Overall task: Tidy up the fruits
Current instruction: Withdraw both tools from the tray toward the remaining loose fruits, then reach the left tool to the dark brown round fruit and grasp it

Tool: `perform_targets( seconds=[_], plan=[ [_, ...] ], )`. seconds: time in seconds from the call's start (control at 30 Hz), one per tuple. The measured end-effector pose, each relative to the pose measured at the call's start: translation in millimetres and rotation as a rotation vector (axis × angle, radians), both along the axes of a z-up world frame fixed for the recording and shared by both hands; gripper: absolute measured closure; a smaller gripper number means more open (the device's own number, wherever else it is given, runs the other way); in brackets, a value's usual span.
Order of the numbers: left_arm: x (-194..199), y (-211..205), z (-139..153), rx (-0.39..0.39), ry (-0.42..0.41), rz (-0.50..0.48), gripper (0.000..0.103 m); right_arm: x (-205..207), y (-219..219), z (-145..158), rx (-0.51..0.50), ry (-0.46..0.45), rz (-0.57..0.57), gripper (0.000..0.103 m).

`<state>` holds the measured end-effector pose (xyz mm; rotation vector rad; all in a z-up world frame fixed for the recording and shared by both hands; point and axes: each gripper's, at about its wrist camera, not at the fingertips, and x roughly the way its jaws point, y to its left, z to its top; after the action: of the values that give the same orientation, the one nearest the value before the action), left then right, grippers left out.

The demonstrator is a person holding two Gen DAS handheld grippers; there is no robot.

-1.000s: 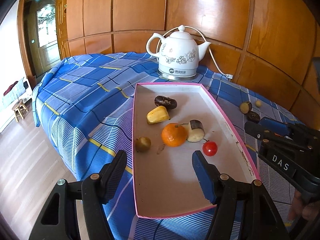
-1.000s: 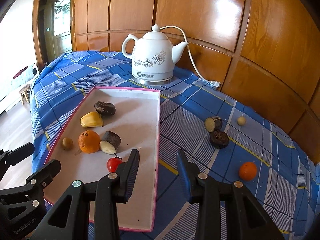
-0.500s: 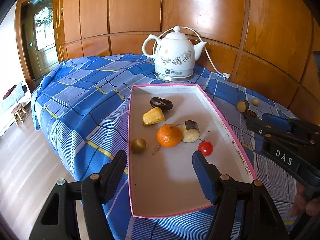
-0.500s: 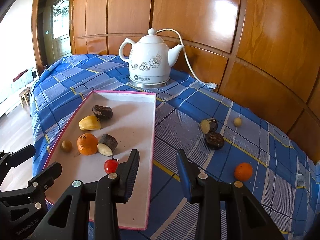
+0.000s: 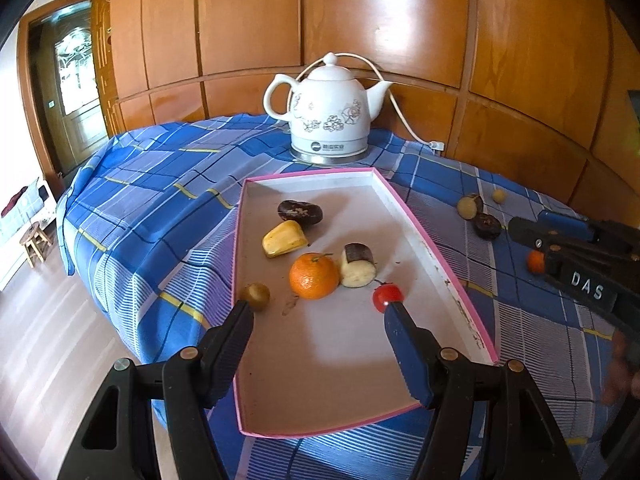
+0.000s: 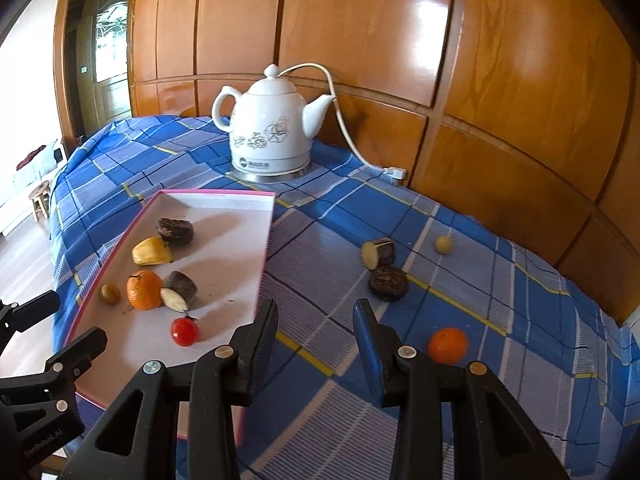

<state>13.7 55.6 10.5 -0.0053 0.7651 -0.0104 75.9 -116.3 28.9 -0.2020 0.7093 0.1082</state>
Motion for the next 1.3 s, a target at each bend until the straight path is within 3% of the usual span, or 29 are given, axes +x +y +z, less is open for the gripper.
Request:
perform_targets(
  seconds=[0.23, 0.43, 0.67, 0.8, 0.93, 1.3],
  plan=[
    [6, -18, 4, 0.02, -0.002, -0.042, 0.034, 5, -35, 6, -0.037, 0.03, -0.013, 0.062],
    [19, -41, 9, 0.03, 0.001, -0.111, 0.034, 17, -91, 5, -0.048, 0.121, -0.034, 0.059],
    [43, -72, 17, 0.033, 0.01, -0.184, 0.034, 34, -185, -12, -0.029, 0.214, -0.21, 0.059],
    [59, -89, 19, 0.029, 0.028, -0.215, 0.034, 36, -227, -28, 0.062, 0.253, -0.312, 0.059],
    [78, -110, 17, 0.016, 0.062, -0.25, 0.034, 40, -241, -37, 0.13, 0.292, -0.324, 0.059],
    [132, -171, -7, -0.023, 0.177, -0.314, 0.034, 42, -240, -30, 0.183, 0.299, -0.294, 0.059]
  ],
)
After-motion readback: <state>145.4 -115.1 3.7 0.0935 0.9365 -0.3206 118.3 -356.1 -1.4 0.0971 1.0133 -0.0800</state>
